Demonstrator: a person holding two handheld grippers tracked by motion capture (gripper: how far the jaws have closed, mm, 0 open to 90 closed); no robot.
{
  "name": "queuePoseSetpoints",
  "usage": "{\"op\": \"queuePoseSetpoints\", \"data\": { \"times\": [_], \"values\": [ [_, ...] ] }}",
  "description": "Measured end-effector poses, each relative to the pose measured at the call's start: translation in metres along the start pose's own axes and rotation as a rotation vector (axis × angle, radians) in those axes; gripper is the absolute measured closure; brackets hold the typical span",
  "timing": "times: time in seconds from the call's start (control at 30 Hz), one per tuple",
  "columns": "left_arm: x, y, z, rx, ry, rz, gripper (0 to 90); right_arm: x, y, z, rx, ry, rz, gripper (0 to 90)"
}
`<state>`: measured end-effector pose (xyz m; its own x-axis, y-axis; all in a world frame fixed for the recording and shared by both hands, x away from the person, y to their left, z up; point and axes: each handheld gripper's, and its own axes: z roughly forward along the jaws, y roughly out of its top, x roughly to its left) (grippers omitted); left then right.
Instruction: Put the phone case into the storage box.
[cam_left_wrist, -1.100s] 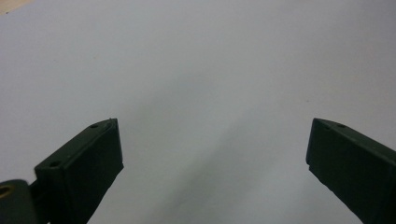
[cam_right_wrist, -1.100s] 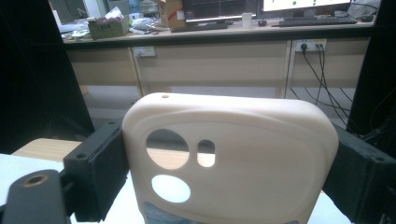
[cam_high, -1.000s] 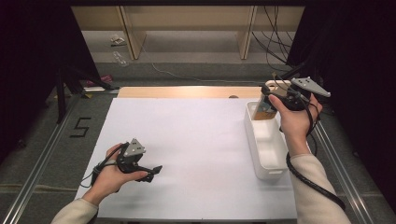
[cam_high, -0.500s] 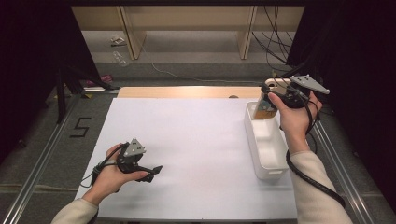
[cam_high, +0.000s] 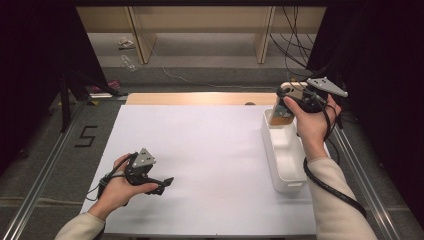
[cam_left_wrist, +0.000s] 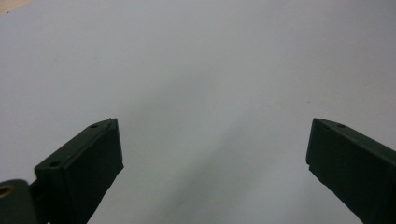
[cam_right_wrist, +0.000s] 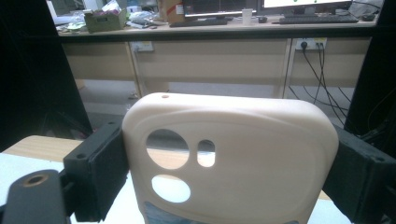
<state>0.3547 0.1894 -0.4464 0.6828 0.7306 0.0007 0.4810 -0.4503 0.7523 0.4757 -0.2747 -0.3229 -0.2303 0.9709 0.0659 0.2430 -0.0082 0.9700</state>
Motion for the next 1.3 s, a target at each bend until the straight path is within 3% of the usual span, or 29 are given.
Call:
{"op": "queuePoseSetpoints", "data": {
  "times": [1.3],
  "values": [
    [0.0, 0.0, 0.0, 0.0, -0.002, -0.001, 3.3, -0.004, 0.002, 0.02, 0.031, -0.025, 0.002, 12.5]
  ]
}}
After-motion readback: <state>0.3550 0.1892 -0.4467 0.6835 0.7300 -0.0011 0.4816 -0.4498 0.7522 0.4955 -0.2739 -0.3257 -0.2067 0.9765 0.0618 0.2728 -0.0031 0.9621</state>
